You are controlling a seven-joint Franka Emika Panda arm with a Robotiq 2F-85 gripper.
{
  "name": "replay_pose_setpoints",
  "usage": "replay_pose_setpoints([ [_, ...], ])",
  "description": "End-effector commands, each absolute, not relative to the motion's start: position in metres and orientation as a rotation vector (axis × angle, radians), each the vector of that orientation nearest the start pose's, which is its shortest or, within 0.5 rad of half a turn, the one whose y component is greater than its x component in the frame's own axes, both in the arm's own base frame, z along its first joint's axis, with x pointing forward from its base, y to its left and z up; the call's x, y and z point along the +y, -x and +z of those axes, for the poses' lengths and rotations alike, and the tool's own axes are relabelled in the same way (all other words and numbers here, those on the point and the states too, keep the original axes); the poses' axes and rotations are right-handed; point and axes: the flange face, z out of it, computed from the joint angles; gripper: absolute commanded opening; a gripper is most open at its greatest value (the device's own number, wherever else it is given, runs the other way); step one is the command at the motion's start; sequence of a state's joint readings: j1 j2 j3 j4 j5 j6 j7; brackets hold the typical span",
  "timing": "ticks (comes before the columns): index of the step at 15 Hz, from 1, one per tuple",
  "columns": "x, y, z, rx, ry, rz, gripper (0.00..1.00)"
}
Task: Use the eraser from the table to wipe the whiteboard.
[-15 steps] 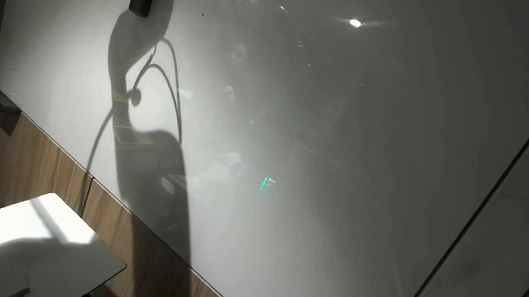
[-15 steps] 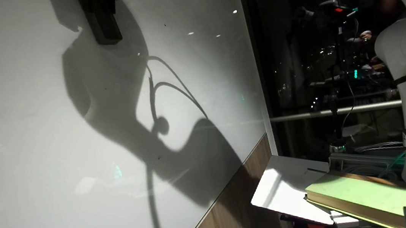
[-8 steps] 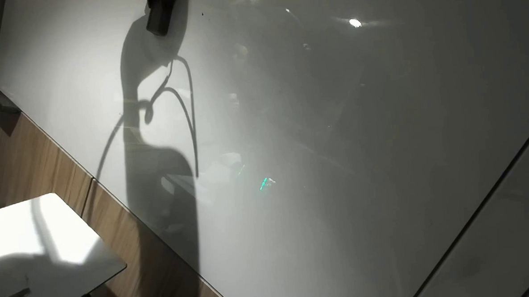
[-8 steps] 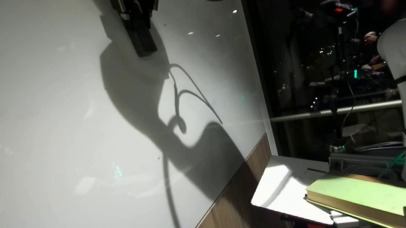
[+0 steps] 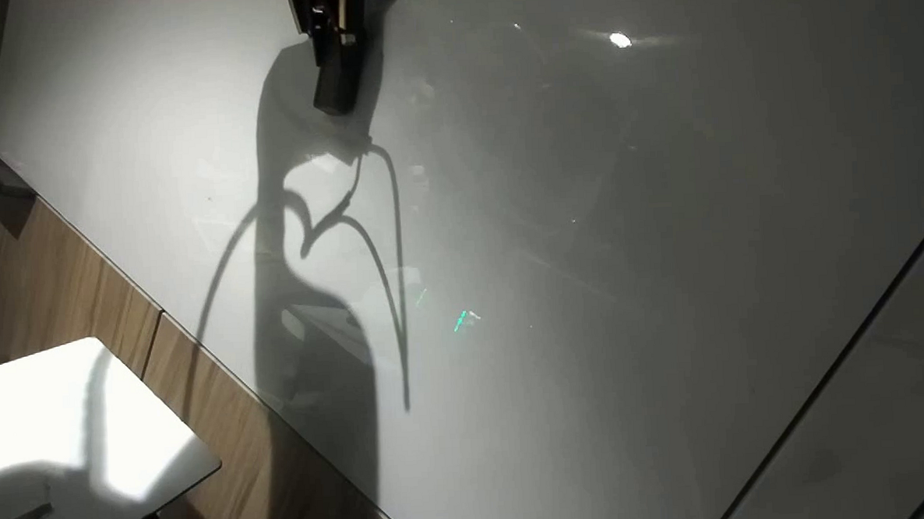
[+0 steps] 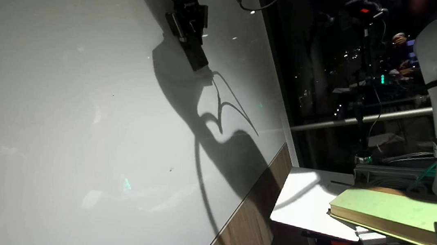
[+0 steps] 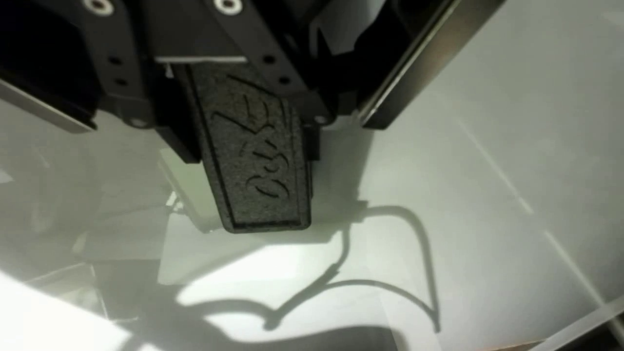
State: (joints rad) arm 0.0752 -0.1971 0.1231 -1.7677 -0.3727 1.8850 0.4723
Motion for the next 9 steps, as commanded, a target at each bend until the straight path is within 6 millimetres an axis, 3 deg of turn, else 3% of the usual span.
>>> replay_pose_setpoints([
  [1, 0.006, -0.552, 0.664, 0.443, 3.316, -0.829, 0.29],
  [3, -0.022, -0.560, 0.654, 0.476, 3.318, -0.791, 0.29],
  [4, -0.017, -0.555, 0.650, 0.482, 3.305, -0.755, 0.29],
  [6, 0.011, -0.538, 0.640, 0.450, 3.274, -0.715, 0.29],
  [9, 0.068, -0.512, 0.656, 0.351, 3.211, -0.754, 0.29],
])
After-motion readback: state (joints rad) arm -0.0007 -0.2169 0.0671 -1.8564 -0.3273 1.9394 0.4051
